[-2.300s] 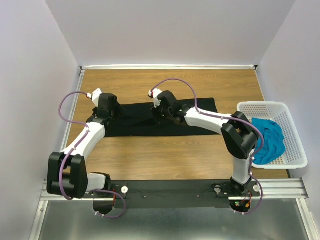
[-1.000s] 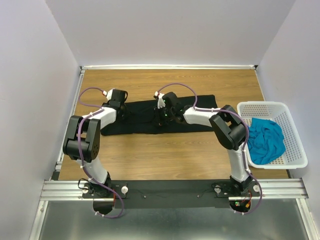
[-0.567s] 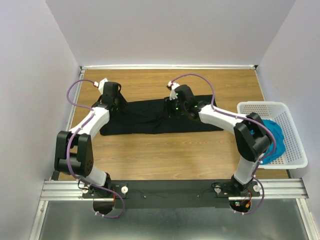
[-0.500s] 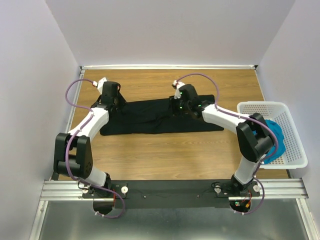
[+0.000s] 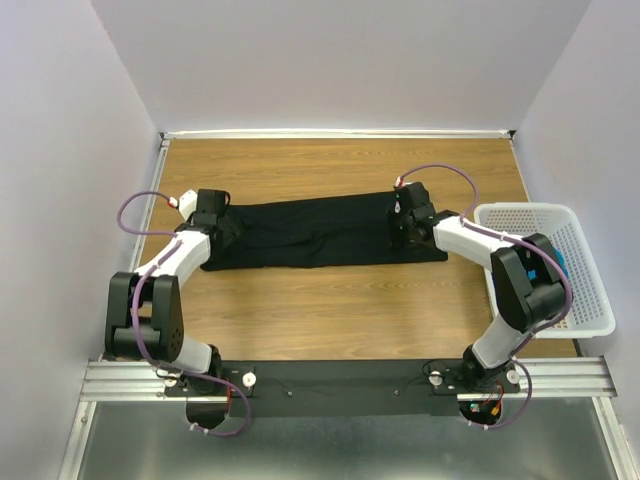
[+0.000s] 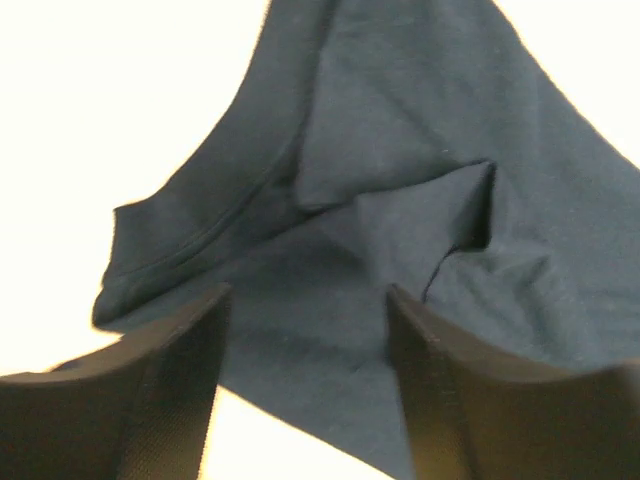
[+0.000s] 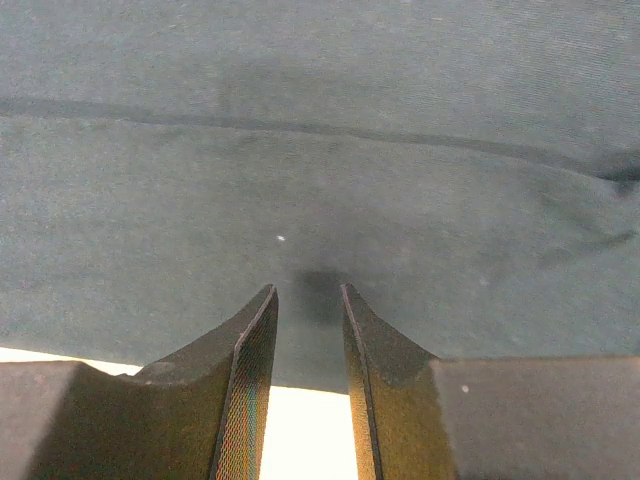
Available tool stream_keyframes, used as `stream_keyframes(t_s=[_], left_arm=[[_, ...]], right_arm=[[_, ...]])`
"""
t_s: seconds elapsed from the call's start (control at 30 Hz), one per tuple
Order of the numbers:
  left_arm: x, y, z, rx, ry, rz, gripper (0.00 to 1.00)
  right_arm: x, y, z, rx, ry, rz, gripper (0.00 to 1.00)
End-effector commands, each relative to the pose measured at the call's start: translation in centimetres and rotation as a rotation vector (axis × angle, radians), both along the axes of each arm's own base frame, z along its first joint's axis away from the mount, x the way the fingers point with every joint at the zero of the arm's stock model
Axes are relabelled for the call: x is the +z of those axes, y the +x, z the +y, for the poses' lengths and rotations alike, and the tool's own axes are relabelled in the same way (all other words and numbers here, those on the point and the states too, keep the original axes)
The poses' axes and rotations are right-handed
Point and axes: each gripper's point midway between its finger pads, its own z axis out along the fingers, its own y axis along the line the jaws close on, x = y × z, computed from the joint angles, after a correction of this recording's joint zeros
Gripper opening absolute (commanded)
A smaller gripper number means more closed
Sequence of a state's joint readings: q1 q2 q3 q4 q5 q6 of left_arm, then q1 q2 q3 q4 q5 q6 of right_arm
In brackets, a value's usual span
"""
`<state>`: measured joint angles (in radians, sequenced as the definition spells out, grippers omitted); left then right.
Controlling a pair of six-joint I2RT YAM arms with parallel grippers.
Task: Fold and stack the t-shirts
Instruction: Fold the tshirt
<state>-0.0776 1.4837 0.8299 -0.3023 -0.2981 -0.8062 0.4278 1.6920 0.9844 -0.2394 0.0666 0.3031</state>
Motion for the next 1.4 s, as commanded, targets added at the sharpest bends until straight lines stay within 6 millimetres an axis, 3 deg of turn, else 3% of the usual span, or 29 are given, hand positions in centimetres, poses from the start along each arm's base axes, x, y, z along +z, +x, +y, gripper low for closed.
stream_keyframes(t_s=[0.0, 0.2, 0.4, 0.67, 0.8, 1.03, 1.37], left_arm=[[2.2, -1.6, 2.4, 0.087, 0.08, -0.025, 0.77], [1.9, -3.9, 4.2, 0.182, 0.082, 0.037, 0.77], [0.3, -4.9, 4.8, 0.227, 0.038, 0.08, 0.74], [0.3, -4.4, 4.4, 0.179, 0.036, 0.07, 0.58], [-0.6, -3.2, 3.7, 0.088, 0.029, 0.096, 0.59], [-1.5, -3.1, 3.8, 0.039, 0.061, 0.125, 0.64], [-2.2, -3.1, 3.7, -0.047, 0.081, 0.159, 0.63]], right_arm=[[0.8, -0.3, -2.1, -0.065, -0.031, -0.014, 0.4], [0.6, -0.2, -3.0, -0.086, -0.031, 0.0, 0.4], [0.0, -0.4, -3.5, -0.096, -0.035, 0.019, 0.4], [0.0, -0.5, -3.8, -0.092, -0.038, 0.021, 0.4], [-0.1, -0.5, -3.8, -0.085, -0.04, 0.023, 0.4], [-0.4, -0.5, -4.1, -0.089, -0.044, 0.03, 0.4], [-0.7, -0.5, -4.3, -0.096, -0.042, 0.041, 0.4]])
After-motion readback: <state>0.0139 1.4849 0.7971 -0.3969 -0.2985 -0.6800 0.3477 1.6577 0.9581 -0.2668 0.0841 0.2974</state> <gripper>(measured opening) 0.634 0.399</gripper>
